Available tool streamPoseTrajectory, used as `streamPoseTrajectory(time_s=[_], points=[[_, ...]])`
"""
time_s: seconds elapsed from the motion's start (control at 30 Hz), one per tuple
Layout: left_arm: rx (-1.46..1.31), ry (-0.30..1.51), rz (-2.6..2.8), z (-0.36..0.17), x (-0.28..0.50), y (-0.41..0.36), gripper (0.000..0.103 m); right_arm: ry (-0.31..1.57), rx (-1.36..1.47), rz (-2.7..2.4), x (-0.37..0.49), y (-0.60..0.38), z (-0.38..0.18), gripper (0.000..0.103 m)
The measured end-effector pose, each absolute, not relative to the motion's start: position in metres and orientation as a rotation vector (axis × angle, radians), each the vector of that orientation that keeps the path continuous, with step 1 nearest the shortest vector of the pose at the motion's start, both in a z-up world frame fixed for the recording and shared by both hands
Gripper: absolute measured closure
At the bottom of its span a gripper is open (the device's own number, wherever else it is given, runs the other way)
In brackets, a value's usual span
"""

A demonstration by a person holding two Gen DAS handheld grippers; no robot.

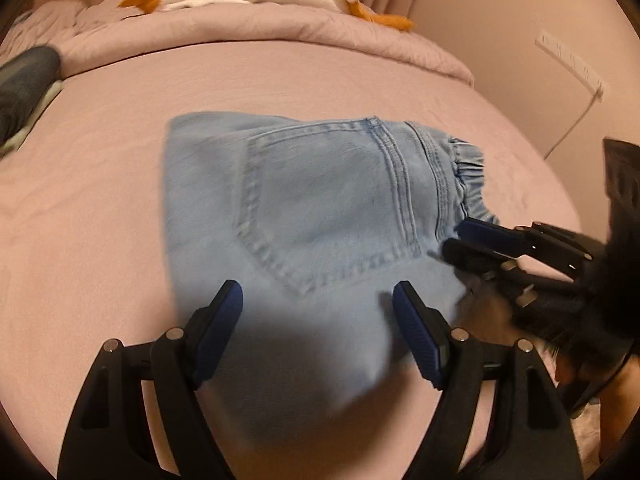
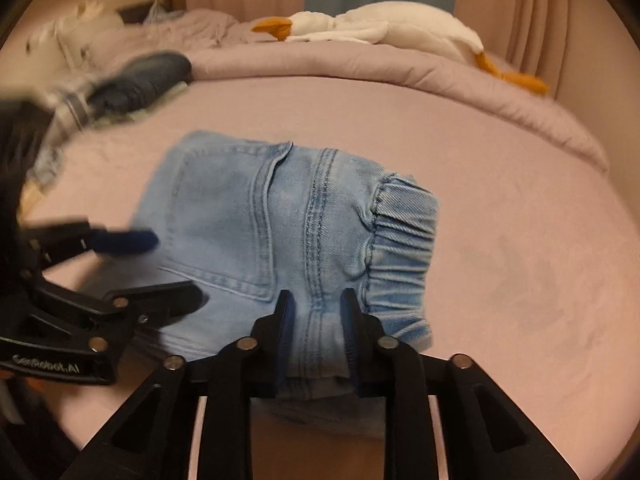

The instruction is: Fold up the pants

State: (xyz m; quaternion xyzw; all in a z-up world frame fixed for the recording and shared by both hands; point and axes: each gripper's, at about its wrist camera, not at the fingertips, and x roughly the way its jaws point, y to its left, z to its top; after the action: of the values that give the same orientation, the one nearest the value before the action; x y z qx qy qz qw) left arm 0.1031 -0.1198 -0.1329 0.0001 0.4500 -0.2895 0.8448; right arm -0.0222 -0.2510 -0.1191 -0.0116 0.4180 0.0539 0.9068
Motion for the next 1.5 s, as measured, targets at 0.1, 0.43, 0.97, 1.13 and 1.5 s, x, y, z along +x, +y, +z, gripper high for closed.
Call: streamPoseTrajectory(time_s=[0.1, 0.43, 0.97, 1.13, 1.5], points=[[-0.047, 0.928, -0.559, -0.131, 0.089, -0.085, 0.021, 0.828, 0.236, 0.200, -0.040, -0.282, -0.104, 0.058], [-0.541, 1.046, -0.555, -0.150, 0.094, -0.003, 0.020, 0.881, 0.766, 0.173, -0.068, -0.361, -0.147, 0.038], [-0.694, 1.162, -0.706, -0.152, 0.136, -0.037, 0.020, 0.948, 0.888, 0.285, -0.028, -0.356, -0.157, 0.031], [-0.656, 1.165, -0.715, -0.153, 0.148, -0.049, 0.020, 0.965, 0.861, 0.309, -0.013, -0.352, -0.157, 0.030], [-0.547, 1.160, -0.711, -0.156, 0.162, -0.073, 0.015, 0.984, 0.787, 0.347, 0.004, -0.349, -0.156, 0.027]])
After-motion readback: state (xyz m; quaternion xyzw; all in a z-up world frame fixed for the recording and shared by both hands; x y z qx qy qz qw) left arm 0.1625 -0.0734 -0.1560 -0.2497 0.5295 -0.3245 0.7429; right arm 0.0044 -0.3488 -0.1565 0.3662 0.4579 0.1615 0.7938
